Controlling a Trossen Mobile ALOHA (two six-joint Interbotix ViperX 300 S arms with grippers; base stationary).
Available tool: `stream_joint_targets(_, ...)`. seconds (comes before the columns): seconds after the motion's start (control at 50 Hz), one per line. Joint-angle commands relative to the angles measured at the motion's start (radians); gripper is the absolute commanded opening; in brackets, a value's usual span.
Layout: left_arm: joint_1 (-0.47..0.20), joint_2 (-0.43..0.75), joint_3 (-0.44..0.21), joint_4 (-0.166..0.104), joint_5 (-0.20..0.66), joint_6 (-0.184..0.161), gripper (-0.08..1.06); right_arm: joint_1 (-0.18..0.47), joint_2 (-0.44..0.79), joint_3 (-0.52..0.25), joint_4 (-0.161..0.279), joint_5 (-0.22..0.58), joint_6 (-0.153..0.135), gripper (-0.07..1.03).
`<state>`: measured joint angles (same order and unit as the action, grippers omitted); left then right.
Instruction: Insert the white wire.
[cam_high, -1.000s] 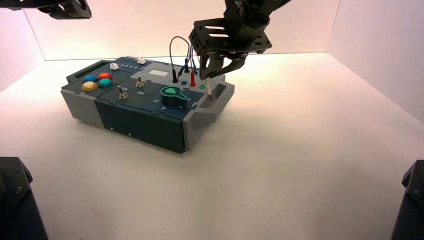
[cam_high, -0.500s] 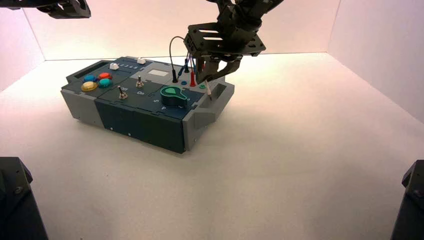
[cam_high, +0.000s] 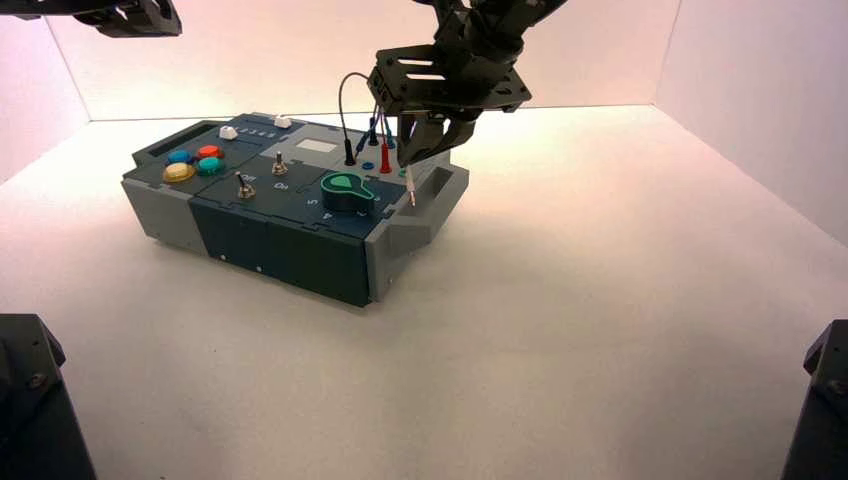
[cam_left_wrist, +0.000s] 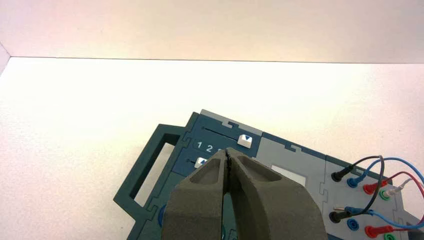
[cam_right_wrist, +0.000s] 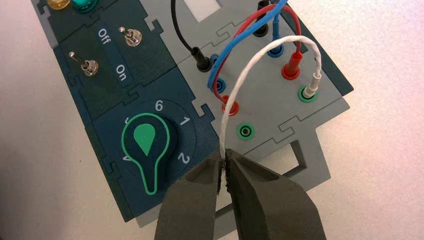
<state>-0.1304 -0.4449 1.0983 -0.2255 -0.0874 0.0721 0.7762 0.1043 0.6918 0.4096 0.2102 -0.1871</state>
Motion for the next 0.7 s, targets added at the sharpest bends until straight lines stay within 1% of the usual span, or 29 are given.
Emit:
stream_joint_targets(0.02, 0.006, -0.012, -0.011, 0.002, -0.005, 0.002, -0.03, -0.002, -0.015, -0.026, -0.002, -0.005, -0.002, -0.02)
stream_joint_targets(0.34, 0.006, -0.012, -0.011, 0.002, -0.005, 0.002, -0.03, -0.002, -0.032, -0.025, -0.005, -0.018, -0.003, -0.02)
stream_joint_targets(0.44, 0.006, -0.012, -0.011, 0.002, -0.005, 0.003, -0.03, 0.0, -0.046, -0.02, -0.006, -0.037, -0.003, -0.02)
stream_joint_targets(0.58, 0.006, -0.012, -0.011, 0.002, -0.005, 0.002, -0.03, 0.0, -0.077, 0.002, -0.006, -0.091, -0.003, -0.02)
stream_joint_targets(0.7, 0.006, -0.012, -0.011, 0.002, -0.005, 0.002, -0.03, 0.0, -0.1, 0.006, -0.008, -0.103, -0.003, -0.02)
